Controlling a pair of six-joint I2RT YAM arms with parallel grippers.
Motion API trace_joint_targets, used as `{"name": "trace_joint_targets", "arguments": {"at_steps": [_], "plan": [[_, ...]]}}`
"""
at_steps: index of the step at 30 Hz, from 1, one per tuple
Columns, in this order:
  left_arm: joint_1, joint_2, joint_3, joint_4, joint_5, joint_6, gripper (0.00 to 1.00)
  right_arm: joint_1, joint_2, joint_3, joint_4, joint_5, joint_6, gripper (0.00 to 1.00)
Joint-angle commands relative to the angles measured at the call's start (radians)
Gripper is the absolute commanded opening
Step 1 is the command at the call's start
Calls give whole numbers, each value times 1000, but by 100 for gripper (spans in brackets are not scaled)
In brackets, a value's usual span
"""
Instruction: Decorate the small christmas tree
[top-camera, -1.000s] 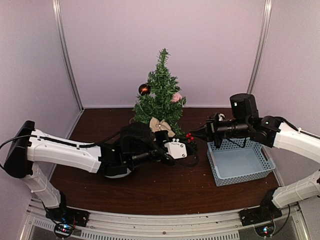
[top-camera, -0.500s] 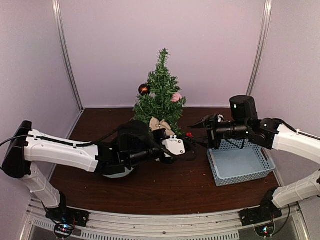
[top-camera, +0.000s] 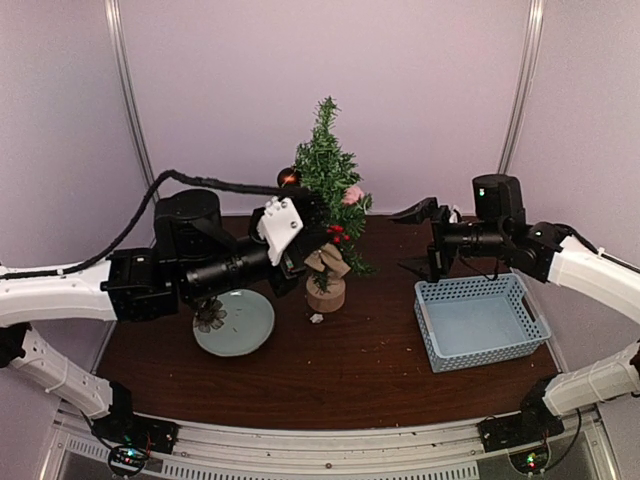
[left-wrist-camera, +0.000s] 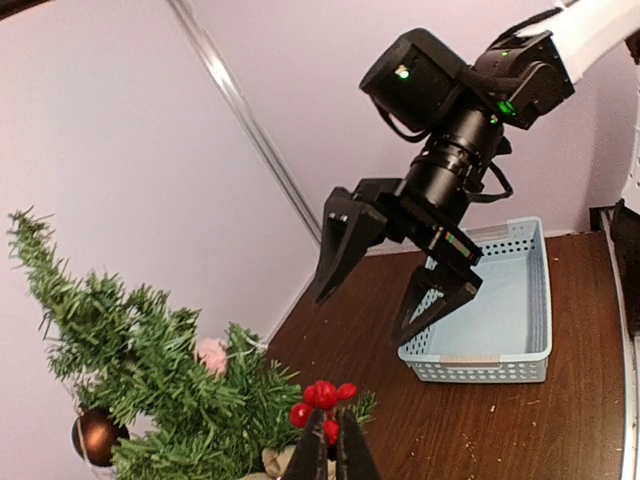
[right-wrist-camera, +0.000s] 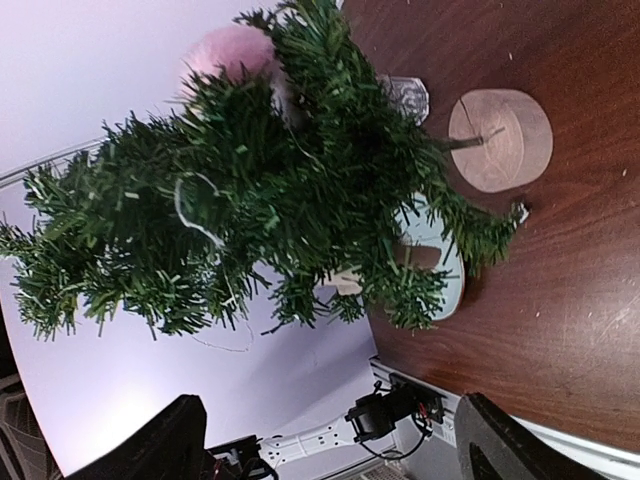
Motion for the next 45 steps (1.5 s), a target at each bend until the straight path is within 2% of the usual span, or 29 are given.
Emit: {"name": "trace_joint_targets", "arguments": {"at_steps": [1, 3, 7, 13, 22, 33, 45], "plan": [[16, -56, 114, -185, -140, -188, 0, -46, 11, 107, -126, 5, -217, 90], [30, -67, 174, -250, -200, -249, 0, -59, 17, 141, -162, 15, -275, 91], [72, -56, 268, -329, -252, -317, 0, -68, 35, 178, -202, 24, -334, 99], [154, -1, 355, -409, -218, -448, 0, -76, 47, 176, -198, 27, -339, 99], [179, 102, 393, -390, -171, -417, 0, -79, 28, 155, -201, 47, -336, 100], [215, 185, 412, -369, -237, -423, 0, -94, 12, 136, -193, 52, -328, 100], [267, 241, 433, -329, -117, -487, 0, -124, 31, 135, -190, 16, -326, 100]]}}
